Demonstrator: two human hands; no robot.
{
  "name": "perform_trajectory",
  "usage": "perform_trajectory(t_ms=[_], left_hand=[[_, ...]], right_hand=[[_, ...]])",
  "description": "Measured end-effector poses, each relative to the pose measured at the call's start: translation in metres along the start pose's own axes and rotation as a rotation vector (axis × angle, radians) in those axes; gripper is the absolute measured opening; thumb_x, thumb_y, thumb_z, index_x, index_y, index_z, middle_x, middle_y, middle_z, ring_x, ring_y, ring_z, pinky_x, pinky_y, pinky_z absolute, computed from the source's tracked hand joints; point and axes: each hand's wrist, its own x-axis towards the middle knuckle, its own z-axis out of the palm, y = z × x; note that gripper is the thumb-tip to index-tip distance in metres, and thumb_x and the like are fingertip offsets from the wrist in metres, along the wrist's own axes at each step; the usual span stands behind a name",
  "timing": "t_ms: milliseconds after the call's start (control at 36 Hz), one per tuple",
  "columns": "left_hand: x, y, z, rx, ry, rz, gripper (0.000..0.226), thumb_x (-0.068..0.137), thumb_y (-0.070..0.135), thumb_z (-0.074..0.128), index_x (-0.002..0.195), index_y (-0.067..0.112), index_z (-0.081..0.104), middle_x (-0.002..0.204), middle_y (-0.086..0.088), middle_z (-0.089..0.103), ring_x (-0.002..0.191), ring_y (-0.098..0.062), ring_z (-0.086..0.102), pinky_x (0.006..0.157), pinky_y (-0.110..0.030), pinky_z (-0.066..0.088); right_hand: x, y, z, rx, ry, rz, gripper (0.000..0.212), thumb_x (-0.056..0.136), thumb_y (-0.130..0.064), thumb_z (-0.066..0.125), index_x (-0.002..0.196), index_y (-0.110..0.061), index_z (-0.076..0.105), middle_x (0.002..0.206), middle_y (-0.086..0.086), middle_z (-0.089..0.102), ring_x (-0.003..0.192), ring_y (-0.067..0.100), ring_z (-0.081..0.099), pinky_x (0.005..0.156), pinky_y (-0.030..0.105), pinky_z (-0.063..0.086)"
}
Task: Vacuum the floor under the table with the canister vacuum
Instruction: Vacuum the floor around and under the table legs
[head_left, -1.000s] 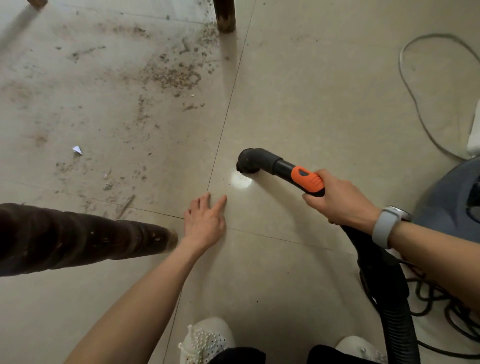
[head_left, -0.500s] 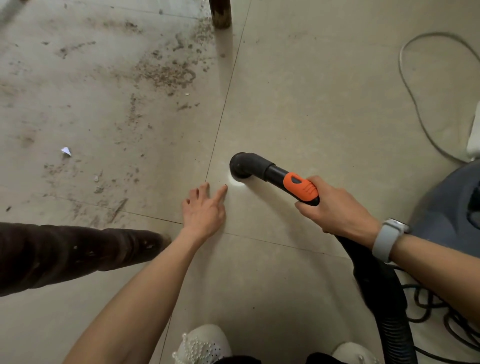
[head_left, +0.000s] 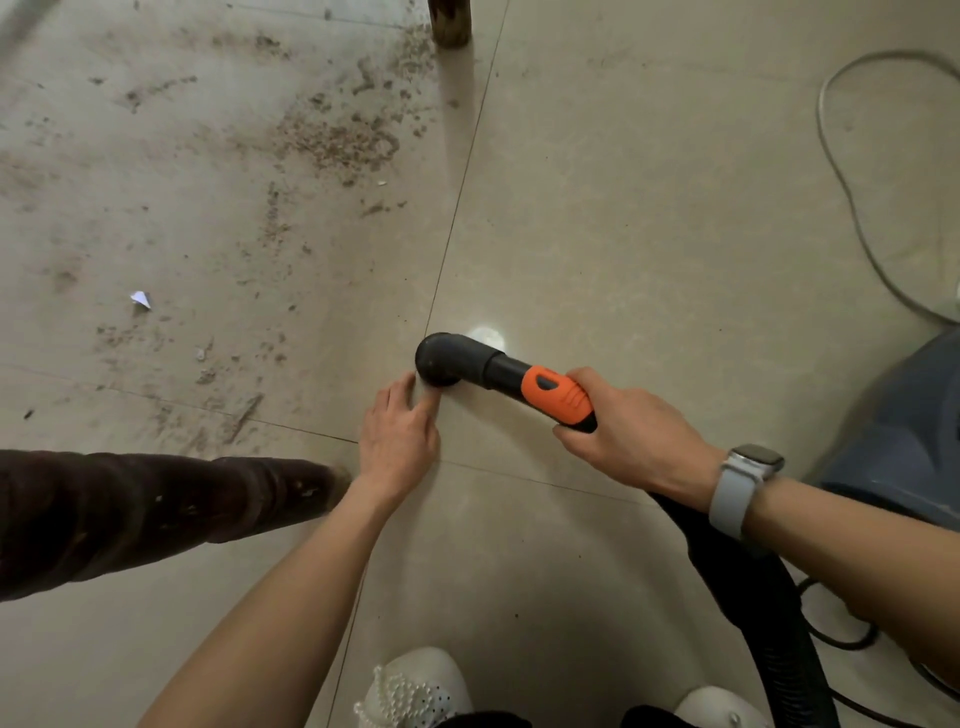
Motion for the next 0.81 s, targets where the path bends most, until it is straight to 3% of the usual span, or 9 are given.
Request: perform_trajectory(t_ms=[83,222,333,444,556,667,806], left_hand=[[-0.007,-0.003,0.000,-0.069,0.016,0.003,0.045,0.094,0.014,0.052,0.139,0.014,0.050,0.140,-0.022,0.044,0.127,-0.037,0.041,0.102,-0.047,0.040],[-0.015,-0.007,0.001,-0.040,0.004,-0.025,0.048,0.096,0.021,0.049,0.143,0.018,0.042,0.145,-0.017,0.038,0.134,-0.032,0.034,0.110,-0.044,0.032],[-0.017,-0.006,0.002,-0.044,-0.002,-0.075,0.054,0.094,0.019,0.050,0.146,0.016,0.037,0.146,-0.015,0.036,0.134,-0.030,0.033,0.110,-0.043,0.031],[-0.016,-0.011,-0.001,-0.037,-0.018,-0.122,0.052,0.093,0.022,0.049,0.143,0.019,0.037,0.147,-0.013,0.035,0.134,-0.029,0.031,0.109,-0.043,0.032],[-0.016,-0.011,-0.004,-0.017,-0.055,-0.130,0.049,0.094,0.024,0.048,0.142,0.021,0.036,0.149,-0.013,0.030,0.136,-0.030,0.028,0.109,-0.046,0.030],[-0.022,-0.003,-0.001,0.024,-0.070,-0.124,0.051,0.095,0.024,0.046,0.144,0.020,0.033,0.151,-0.013,0.028,0.137,-0.030,0.027,0.108,-0.046,0.028],[-0.055,0.011,0.014,0.025,-0.095,-0.045,0.052,0.093,0.024,0.043,0.144,0.017,0.037,0.151,-0.014,0.031,0.136,-0.033,0.031,0.107,-0.045,0.029]], right_hand=[[0.006,0.007,-0.008,0.014,0.047,0.047,0.041,0.088,-0.040,0.056,0.123,-0.023,0.043,0.096,0.010,0.066,0.088,0.035,0.061,0.066,0.033,0.041],[0.010,0.010,-0.015,0.056,0.091,0.092,0.038,0.087,-0.039,0.057,0.119,-0.023,0.045,0.083,0.003,0.059,0.075,0.030,0.059,0.064,0.033,0.045],[0.001,-0.003,-0.003,0.006,0.005,0.000,0.043,0.088,-0.039,0.056,0.125,-0.024,0.043,0.096,0.009,0.065,0.089,0.034,0.062,0.068,0.033,0.043],[0.003,-0.002,-0.002,-0.016,0.005,0.004,0.042,0.088,-0.040,0.055,0.125,-0.024,0.043,0.100,0.011,0.067,0.090,0.034,0.062,0.065,0.032,0.041],[0.005,0.022,-0.020,0.047,0.052,0.130,0.038,0.086,-0.041,0.057,0.118,-0.024,0.045,0.094,0.011,0.068,0.073,0.034,0.065,0.070,0.038,0.053],[-0.015,0.035,-0.025,0.118,0.016,0.171,0.029,0.085,-0.037,0.058,0.109,-0.026,0.044,0.082,0.005,0.065,0.051,0.023,0.063,0.062,0.038,0.055],[-0.050,0.043,-0.001,0.114,-0.072,0.162,0.037,0.085,-0.036,0.058,0.117,-0.026,0.043,0.086,0.008,0.066,0.058,0.025,0.059,0.065,0.037,0.054]])
